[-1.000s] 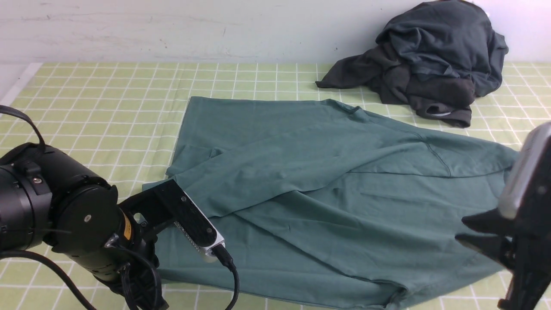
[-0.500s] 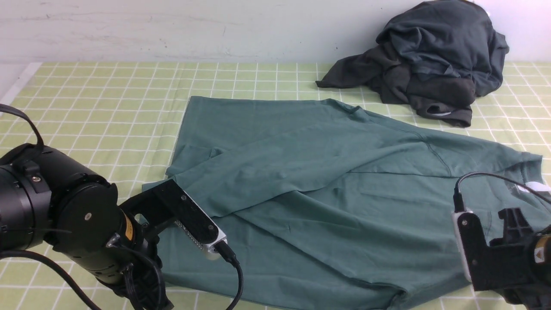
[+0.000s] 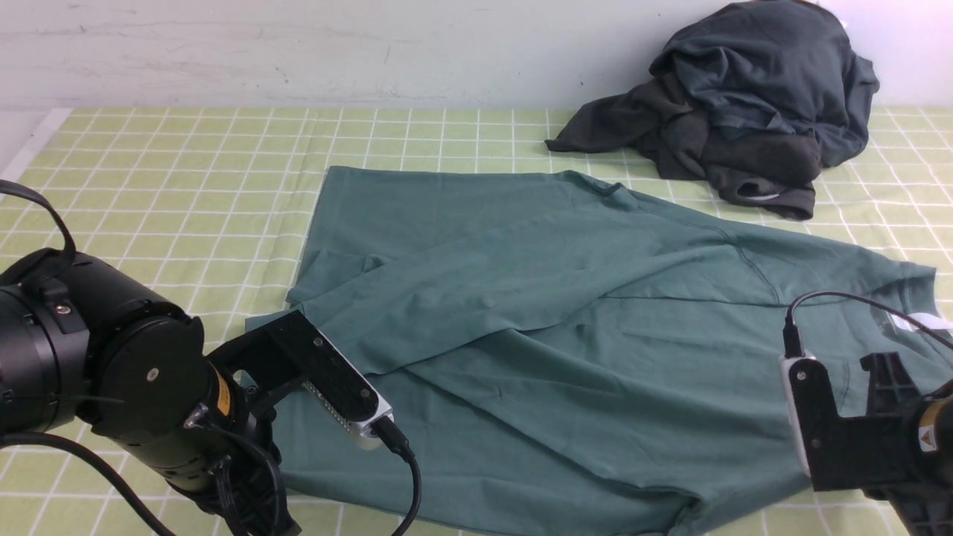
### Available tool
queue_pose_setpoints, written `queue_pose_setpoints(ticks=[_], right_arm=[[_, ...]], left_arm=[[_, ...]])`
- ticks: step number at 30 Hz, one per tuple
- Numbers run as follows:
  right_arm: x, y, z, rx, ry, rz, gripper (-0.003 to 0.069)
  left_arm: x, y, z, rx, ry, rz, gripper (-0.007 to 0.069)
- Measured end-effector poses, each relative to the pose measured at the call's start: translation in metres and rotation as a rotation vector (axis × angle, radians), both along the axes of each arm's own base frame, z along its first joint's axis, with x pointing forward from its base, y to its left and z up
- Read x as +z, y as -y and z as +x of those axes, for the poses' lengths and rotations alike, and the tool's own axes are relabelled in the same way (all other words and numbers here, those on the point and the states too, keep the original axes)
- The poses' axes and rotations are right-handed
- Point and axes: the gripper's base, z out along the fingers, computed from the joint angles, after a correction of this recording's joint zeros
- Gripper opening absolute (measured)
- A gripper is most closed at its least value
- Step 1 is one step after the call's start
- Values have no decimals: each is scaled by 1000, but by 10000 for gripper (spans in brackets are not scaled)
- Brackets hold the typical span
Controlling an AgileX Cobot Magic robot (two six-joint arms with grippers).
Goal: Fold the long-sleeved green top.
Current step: Use both arms simultaneously to clamp the lower edge of the clothing fabric, then use both arms to drag the lower edge of the fabric forward and fold it over the upper edge
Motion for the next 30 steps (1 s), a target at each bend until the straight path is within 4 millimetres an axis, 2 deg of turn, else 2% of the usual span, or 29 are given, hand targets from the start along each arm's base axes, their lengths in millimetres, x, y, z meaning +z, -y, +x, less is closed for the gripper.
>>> queue_pose_setpoints(ticks=[8, 14, 19, 22, 24, 25, 26, 28, 29, 30], right_arm=[[33, 0, -11, -76, 94, 67, 1], [44, 0, -8, -113, 128, 94, 0], [68, -2, 10, -196, 221, 170, 0], [86, -6, 31, -224, 318, 233, 0], [90, -8, 44, -229, 351, 257, 0], [91, -9, 48, -230, 357, 261, 0], [91, -11, 62, -233, 372, 275, 0], [87, -12, 75, -232, 371, 278, 0], [84, -14, 90, -231, 375, 282, 0], [83, -16, 99, -232, 378, 285, 0]], left_arm=[[0, -1, -2, 4, -23, 11, -3], [17, 1, 7, 86, -3, -12, -3], [41, -7, 33, 274, 136, -126, -3], [62, -18, 65, 374, 299, -232, -3], [74, -20, 85, 397, 380, -277, -3], [74, -21, 89, 401, 388, -281, -3], [82, -21, 109, 417, 440, -306, -3], [82, -22, 124, 425, 455, -309, -3], [87, -21, 142, 432, 484, -321, -3], [84, -21, 154, 439, 485, -319, -3]])
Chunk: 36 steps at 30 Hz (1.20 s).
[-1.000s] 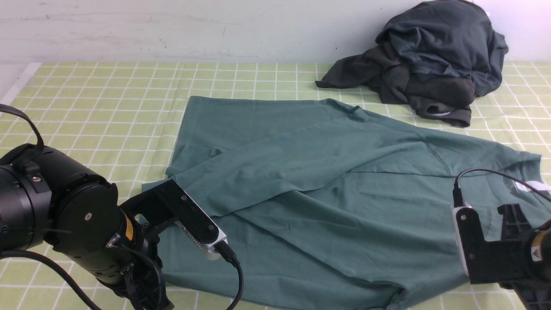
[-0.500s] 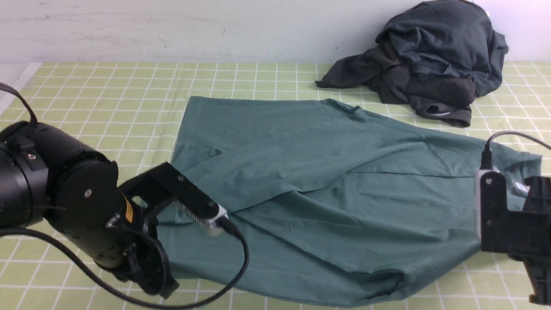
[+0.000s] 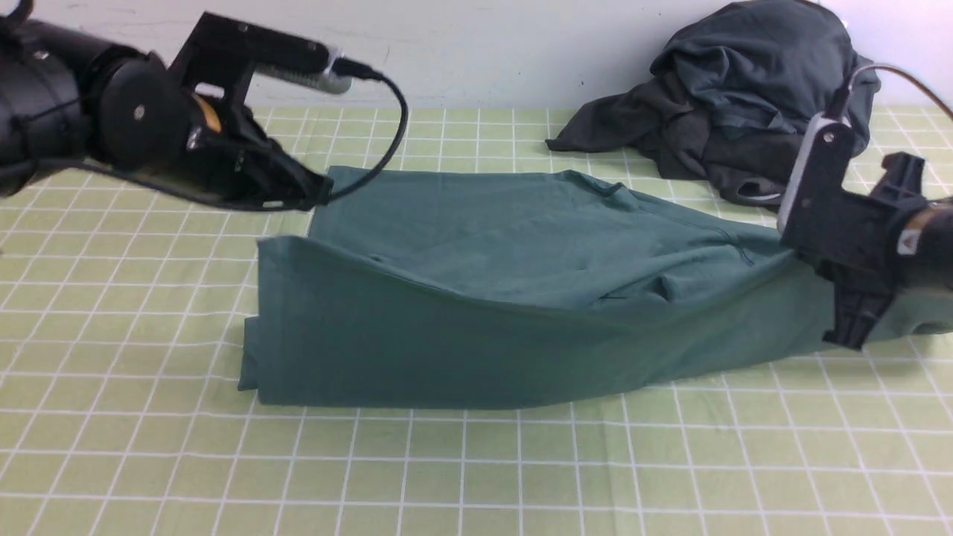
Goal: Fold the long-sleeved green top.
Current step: Use both arms to drag the lower edge of the fabric forward and fold it over the upper edge
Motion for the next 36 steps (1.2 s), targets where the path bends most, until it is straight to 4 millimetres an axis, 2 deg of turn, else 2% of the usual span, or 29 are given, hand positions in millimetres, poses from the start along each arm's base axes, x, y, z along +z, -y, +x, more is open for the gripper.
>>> queue_pose_setpoints(ticks=[1, 2, 4, 5, 6, 7, 8, 9, 10, 12, 13, 16, 17, 20, 23, 24, 25, 28, 33, 35, 36], right_arm=[[-2, -1, 16, -5, 5, 5, 0], [0, -1, 18, -4, 13, 6, 0], [-9, 1, 53, -31, 16, 23, 0], [-11, 2, 61, -40, 18, 28, 0], [-14, 4, 72, -54, 17, 37, 0], [-15, 3, 74, -55, 16, 38, 0], [-19, 6, 89, -85, -6, 51, 0], [-25, 7, 94, -99, -36, 55, 0], [-30, 7, 98, -116, -80, 56, 0], [-33, 7, 99, -128, -119, 53, 0], [-38, 7, 97, -144, -194, 43, 0], [-42, 8, 92, -164, -262, 45, 0], [-44, 8, 89, -176, -298, 50, 0], [-46, 8, 86, -190, -344, 57, 0], [-46, 8, 85, -195, -362, 58, 0], [-46, 8, 85, -195, -362, 59, 0], [-46, 8, 84, -199, -365, 64, 0], [-46, 7, 84, -212, -368, 81, 0], [-46, 7, 84, -216, -368, 86, 0], [-46, 7, 84, -218, -369, 89, 0], [-46, 7, 84, -219, -369, 92, 0]], left_arm=[[0, 1, 20, 9, 13, -2, -3], [3, 1, 24, 10, 27, -5, -3], [0, 3, 59, 25, 40, -6, -3], [-2, 4, 71, 30, 41, -5, -3], [-5, 5, 81, 35, 34, -3, -3], [-10, 4, 84, 39, 14, 1, -3], [-14, 5, 97, 46, -33, 21, -3], [-18, 5, 100, 44, -66, 35, -3], [-30, 5, 103, 47, -170, 68, -3], [-39, 4, 104, 35, -260, 105, -3], [-59, 4, 101, 10, -407, 138, -3], [-82, 4, 98, -15, -548, 141, 12], [-98, 5, 98, -39, -617, 118, 41], [-115, 7, 100, -54, -666, 77, 116], [-123, 8, 101, -55, -684, 55, 235], [-123, 9, 101, -55, -684, 55, 235], [-123, 9, 101, -51, -685, 49, 281], [-123, 9, 101, -29, -687, 37, 321], [-123, 9, 101, -15, -688, 30, 324], [-123, 9, 101, -18, -688, 32, 299], [-123, 9, 101, -23, -687, 34, 254]])
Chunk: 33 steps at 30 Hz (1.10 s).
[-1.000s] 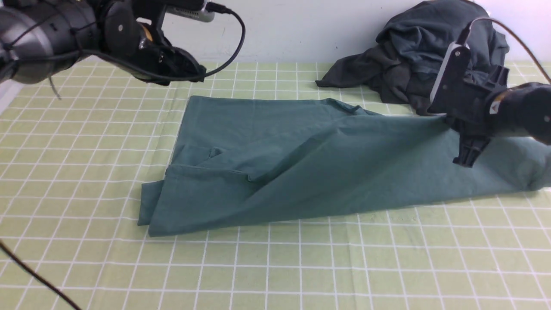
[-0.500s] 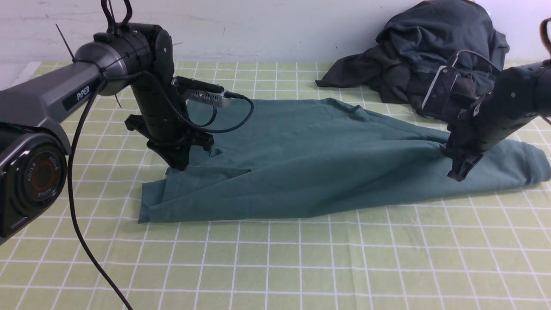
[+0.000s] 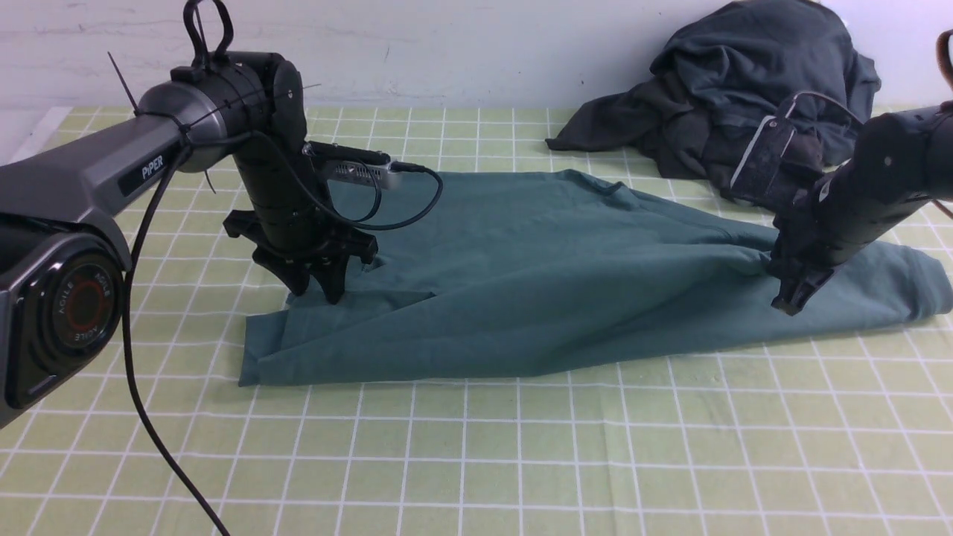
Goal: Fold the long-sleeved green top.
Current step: Use both arms to drag the lower edge of the fabric forward and fold it over the upper edge
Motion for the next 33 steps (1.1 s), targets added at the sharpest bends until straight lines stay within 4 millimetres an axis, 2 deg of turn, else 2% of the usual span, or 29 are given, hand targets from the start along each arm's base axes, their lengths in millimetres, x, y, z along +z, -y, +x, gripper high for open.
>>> queue_pose_setpoints(ticks=[2, 4, 6, 9, 13, 15, 16, 18, 20, 22, 26, 30, 33], right_arm=[[0, 0, 0, -4, 0, 7, 0], [0, -1, 0, -9, 0, 14, 0], [0, -1, 0, -10, 0, 17, 0], [0, -1, -1, -10, -14, 12, 0], [6, 1, -4, 0, -19, -14, 0], [17, 2, -6, 8, 6, -28, 0], [23, 3, -6, 11, 25, -32, 0], [27, 3, -6, 18, 49, -42, 0], [29, 3, -2, 32, 100, -50, 0], [28, 3, 3, 36, 143, -45, 0], [26, 5, 14, 42, 242, -33, 0], [23, 10, 30, 29, 338, -11, 0], [14, 10, 46, 31, 385, 0, 0]], left_arm=[[0, 0, 0, -1, 0, 0, 178], [0, 0, 0, -2, 1, 2, 66], [0, 0, 0, -3, 1, 2, 29], [9, 0, -1, -31, 21, 2, 16], [38, -1, -6, -46, 79, -5, 16], [66, -5, -11, -44, 143, -8, 16], [82, -8, -12, -36, 207, -6, 16], [94, -11, -10, -31, 283, 0, 16], [110, -13, -1, -7, 453, 0, 16], [114, -12, 8, 13, 559, -12, 16], [106, -12, 24, 61, 666, -36, 16], [88, -15, 39, 105, 734, -50, 16], [68, -17, 52, 126, 780, -56, 16]])
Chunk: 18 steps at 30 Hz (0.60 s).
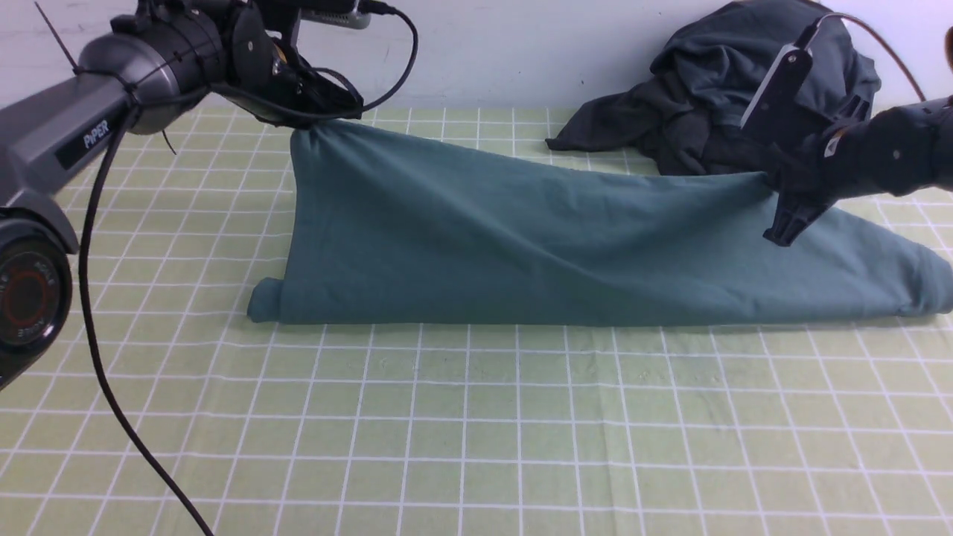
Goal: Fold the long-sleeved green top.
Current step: Use both arms to drag the lower edge of the fabric forward and fold it over the upper edge
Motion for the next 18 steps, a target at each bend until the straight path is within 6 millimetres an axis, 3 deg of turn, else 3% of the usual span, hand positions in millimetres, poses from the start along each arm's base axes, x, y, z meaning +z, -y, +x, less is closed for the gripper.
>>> queue_pose_setpoints(ticks=[6, 10, 15, 18], right_arm=[[-21, 0, 23, -4, -2, 3, 0], [-41, 6, 40, -42, -8, 35, 0], [-48, 6, 46, -88, -10, 89, 15], [-46, 8, 47, -117, -2, 119, 57]], left_arm=[[-30, -1, 14, 17, 43, -20, 16], [-50, -12, 22, 76, 54, -79, 16], [-54, -15, 26, 79, 89, -88, 35], [-54, -15, 29, 57, 130, -66, 102]])
